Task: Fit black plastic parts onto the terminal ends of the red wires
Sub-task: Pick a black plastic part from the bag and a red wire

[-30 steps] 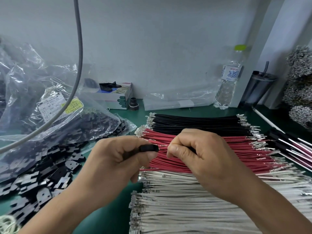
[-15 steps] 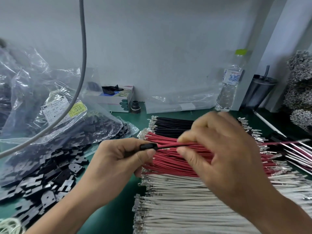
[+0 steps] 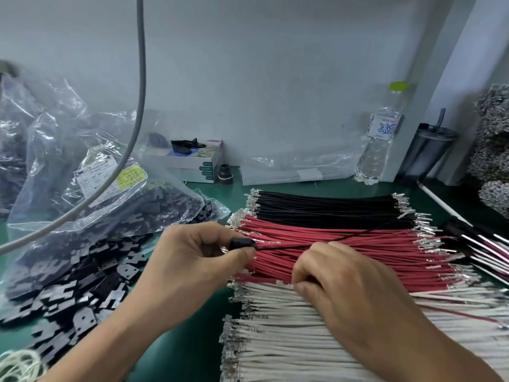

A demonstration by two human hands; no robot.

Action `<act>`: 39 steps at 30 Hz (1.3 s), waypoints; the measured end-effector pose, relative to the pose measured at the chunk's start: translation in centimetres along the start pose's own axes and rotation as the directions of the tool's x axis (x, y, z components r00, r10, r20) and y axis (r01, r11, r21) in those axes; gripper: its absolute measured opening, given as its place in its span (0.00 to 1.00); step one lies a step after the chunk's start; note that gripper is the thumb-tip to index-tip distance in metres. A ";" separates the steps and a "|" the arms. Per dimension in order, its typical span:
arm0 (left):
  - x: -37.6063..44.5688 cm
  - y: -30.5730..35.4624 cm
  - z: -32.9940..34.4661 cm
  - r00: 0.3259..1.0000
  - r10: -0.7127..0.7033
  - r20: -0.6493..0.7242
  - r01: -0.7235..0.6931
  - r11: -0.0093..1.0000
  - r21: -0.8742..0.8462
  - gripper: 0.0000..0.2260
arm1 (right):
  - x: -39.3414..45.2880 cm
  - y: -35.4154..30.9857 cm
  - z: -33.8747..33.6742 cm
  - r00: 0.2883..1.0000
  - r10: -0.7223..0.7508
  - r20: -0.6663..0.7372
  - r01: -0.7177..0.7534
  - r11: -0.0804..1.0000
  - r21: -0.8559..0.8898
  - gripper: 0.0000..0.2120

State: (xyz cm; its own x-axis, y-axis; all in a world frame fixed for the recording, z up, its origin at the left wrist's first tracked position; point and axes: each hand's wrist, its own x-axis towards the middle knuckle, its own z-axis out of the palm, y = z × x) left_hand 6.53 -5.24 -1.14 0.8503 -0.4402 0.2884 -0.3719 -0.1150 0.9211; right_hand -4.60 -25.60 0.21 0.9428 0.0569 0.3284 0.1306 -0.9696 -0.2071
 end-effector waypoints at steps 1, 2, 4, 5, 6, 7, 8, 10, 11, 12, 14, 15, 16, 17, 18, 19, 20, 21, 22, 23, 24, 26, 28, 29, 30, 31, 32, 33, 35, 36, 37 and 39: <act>0.1 -0.1 -0.1 1.000 -0.014 -0.005 0.014 1.000 -0.004 0.04 | 0.0 0.2 -0.1 1.000 0.008 -0.014 -0.008 1.000 0.024 0.05; 0.1 -0.1 -0.1 1.000 -0.020 -0.006 0.020 1.000 -0.019 0.05 | 0.1 0.4 -0.3 0.999 0.022 -0.032 -0.020 0.997 0.074 0.04; 0.0 0.1 -0.1 1.000 -0.019 -0.006 0.018 0.996 -0.086 0.07 | 0.1 0.7 -0.7 0.992 0.065 -0.104 -0.037 0.965 0.259 0.04; 0.0 0.2 0.0 1.000 -0.017 -0.003 0.017 0.992 -0.125 0.08 | 0.1 0.8 -0.8 0.986 0.082 -0.145 -0.030 0.944 0.328 0.04; -0.1 0.4 0.1 1.000 -0.014 0.007 0.015 0.987 -0.159 0.09 | 0.1 0.7 -0.8 0.979 0.081 -0.186 -0.010 0.935 0.355 0.04; -0.2 0.5 0.2 1.000 -0.009 0.023 0.014 0.982 -0.188 0.09 | 0.1 0.6 -0.7 0.972 0.067 -0.223 0.016 0.936 0.351 0.04; -0.2 0.6 0.4 0.999 -0.007 0.042 0.016 0.977 -0.212 0.09 | 0.2 0.3 -0.6 0.966 0.048 -0.254 0.041 0.941 0.337 0.04; -0.3 0.7 0.8 0.997 -0.009 0.078 0.029 0.968 -0.248 0.10 | 0.3 -0.1 -0.3 0.951 0.028 -0.308 0.079 0.941 0.329 0.05; -0.4 0.7 0.9 0.996 -0.015 0.089 0.037 0.966 -0.257 0.09 | 0.3 -0.2 -0.4 0.936 0.032 -0.350 0.093 0.938 0.334 0.06; -0.4 0.7 1.1 0.995 -0.020 0.093 0.044 0.965 -0.260 0.09 | 0.4 -0.2 -0.7 0.912 0.048 -0.408 0.105 0.933 0.344 0.05; -0.5 0.7 1.4 0.995 -0.028 0.096 0.052 0.965 -0.255 0.08 | 0.5 0.2 -1.9 0.847 0.127 -0.516 0.124 0.897 0.424 0.03; -0.5 0.6 1.6 0.995 -0.035 0.095 0.058 0.965 -0.254 0.08 | 0.8 0.5 -2.7 0.822 0.181 -0.541 0.141 0.855 0.500 0.02; -0.5 0.6 1.8 0.995 -0.044 0.089 0.065 0.964 -0.259 0.08 | 1.2 0.9 -3.6 0.807 0.229 -0.544 0.164 0.798 0.580 0.02; -0.6 0.5 2.0 0.995 -0.053 0.080 0.072 0.961 -0.266 0.09 | 1.7 1.2 -4.4 0.798 0.267 -0.540 0.187 0.743 0.643 0.02; -0.5 0.5 2.1 0.996 -0.061 0.069 0.078 0.959 -0.274 0.10 | 2.3 1.6 -5.1 0.789 0.300 -0.537 0.197 0.704 0.683 0.02; -0.5 0.4 2.1 0.996 -0.067 0.059 0.081 0.957 -0.278 0.10 | 3.0 1.9 -5.7 0.781 0.328 -0.531 0.194 0.682 0.705 0.03; -0.5 0.4 2.1 0.996 -0.070 0.051 0.082 0.957 -0.278 0.11 | 3.7 2.2 -6.2 0.780 0.350 -0.518 0.179 0.669 0.721 0.04; -0.5 0.4 2.1 0.996 -0.071 0.046 0.081 0.958 -0.276 0.10 | 4.5 2.5 -6.6 0.790 0.365 -0.493 0.158 0.655 0.739 0.05; -0.5 0.4 2.0 0.997 -0.068 0.040 0.077 0.959 -0.274 0.10 | 5.2 2.6 -6.7 0.804 0.378 -0.459 0.137 0.633 0.762 0.06; -0.4 0.4 2.0 0.997 -0.064 0.033 0.070 0.959 -0.274 0.09 | 5.8 2.7 -6.8 0.816 0.395 -0.421 0.120 0.597 0.793 0.06; -0.4 0.4 1.9 0.998 -0.058 0.021 0.062 0.958 -0.279 0.09 | 6.2 2.7 -6.9 0.825 0.414 -0.385 0.111 0.550 0.828 0.05; -0.3 0.4 1.6 0.998 -0.053 -0.016 0.046 0.956 -0.288 0.10 | 6.8 2.5 -7.5 0.826 0.439 -0.354 0.133 0.458 0.879 0.03; -0.1 0.3 1.4 0.998 -0.056 -0.037 0.042 0.951 -0.306 0.10 | 6.9 2.0 -9.0 0.824 0.407 -0.393 0.220 0.410 0.885 0.05; -0.1 0.3 1.3 0.998 -0.062 -0.032 0.048 0.944 -0.326 0.10 | 6.8 1.6 -9.9 0.829 0.354 -0.433 0.266 0.432 0.862 0.06; -0.1 0.3 1.4 0.997 -0.072 -0.023 0.059 0.933 -0.354 0.10 | 6.5 1.2 -10.7 0.830 0.274 -0.487 0.302 0.513 0.804 0.05; -0.1 0.3 1.4 0.996 -0.085 -0.015 0.072 0.921 -0.383 0.11 | 6.2 0.7 -11.3 0.830 0.164 -0.533 0.316 0.649 0.692 0.04; -0.1 0.3 1.5 0.995 -0.096 -0.008 0.085 0.910 -0.406 0.11 | 5.8 0.2 -11.3 0.839 0.044 -0.543 0.300 0.795 0.527 0.03; 0.0 0.3 1.5 0.994 -0.107 0.000 0.097 0.901 -0.423 0.11 | 5.4 -0.2 -10.7 0.857 -0.063 -0.512 0.268 0.902 0.337 0.02; 0.0 0.5 1.5 0.993 -0.115 0.017 0.110 0.883 -0.457 0.12 | 4.3 -1.2 -8.2 0.907 -0.176 -0.384 0.227 0.969 0.093 0.04; -0.1 0.6 1.5 0.993 -0.111 0.028 0.111 0.874 -0.473 0.11 | 3.7 -1.6 -6.7 0.923 -0.195 -0.331 0.223 0.974 0.049 0.05; -0.1 0.6 1.4 0.994 -0.103 0.043 0.111 0.865 -0.489 0.11 | 3.2 -1.9 -5.3 0.930 -0.198 -0.309 0.219 0.975 0.036 0.06; 0.0 0.7 1.3 0.994 -0.087 0.069 0.110 0.854 -0.509 0.11 | 2.6 -1.8 -3.2 0.929 -0.158 -0.335 0.195 0.978 0.079 0.08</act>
State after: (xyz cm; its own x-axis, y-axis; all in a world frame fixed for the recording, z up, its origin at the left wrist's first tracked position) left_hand 5.82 -6.45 -0.84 0.8518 -0.4888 0.1881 -0.0343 0.3063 0.9513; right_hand -3.36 -24.45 4.35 0.7526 0.1266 0.6462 0.3357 -0.9180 -0.2112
